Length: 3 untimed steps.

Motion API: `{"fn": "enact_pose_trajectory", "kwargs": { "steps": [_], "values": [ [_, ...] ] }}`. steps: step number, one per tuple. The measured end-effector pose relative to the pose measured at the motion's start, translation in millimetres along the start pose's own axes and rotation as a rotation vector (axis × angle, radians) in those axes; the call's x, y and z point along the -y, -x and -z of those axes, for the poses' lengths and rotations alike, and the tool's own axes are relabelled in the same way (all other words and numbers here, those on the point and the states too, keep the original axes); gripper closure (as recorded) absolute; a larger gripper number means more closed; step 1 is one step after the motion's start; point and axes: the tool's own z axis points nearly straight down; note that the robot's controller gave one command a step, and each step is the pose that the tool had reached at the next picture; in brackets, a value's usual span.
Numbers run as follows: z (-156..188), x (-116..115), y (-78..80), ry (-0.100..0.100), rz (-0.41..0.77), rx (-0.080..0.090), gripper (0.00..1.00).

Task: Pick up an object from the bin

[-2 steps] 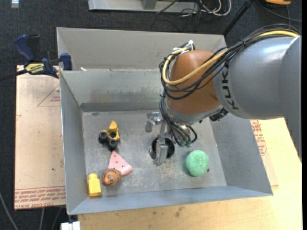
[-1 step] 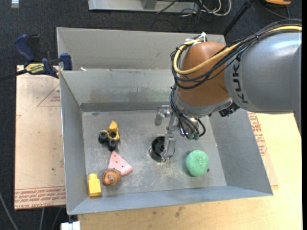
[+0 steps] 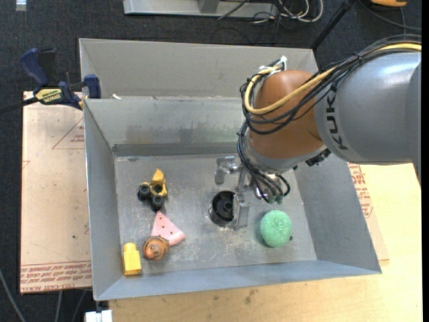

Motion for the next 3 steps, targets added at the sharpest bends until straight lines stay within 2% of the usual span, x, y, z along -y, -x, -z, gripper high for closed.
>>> {"fn": "enact_pose_trajectory", "kwargs": {
  "steps": [1, 2, 3],
  "values": [
    [-35, 11, 6.2, 0.0, 0.302, 0.002, 0.0],
    [-76, 19, 7.2, 0.004, 0.319, 0.019, 1.0],
    [-76, 19, 7.2, 0.004, 0.319, 0.019, 1.0]
  ]
}}
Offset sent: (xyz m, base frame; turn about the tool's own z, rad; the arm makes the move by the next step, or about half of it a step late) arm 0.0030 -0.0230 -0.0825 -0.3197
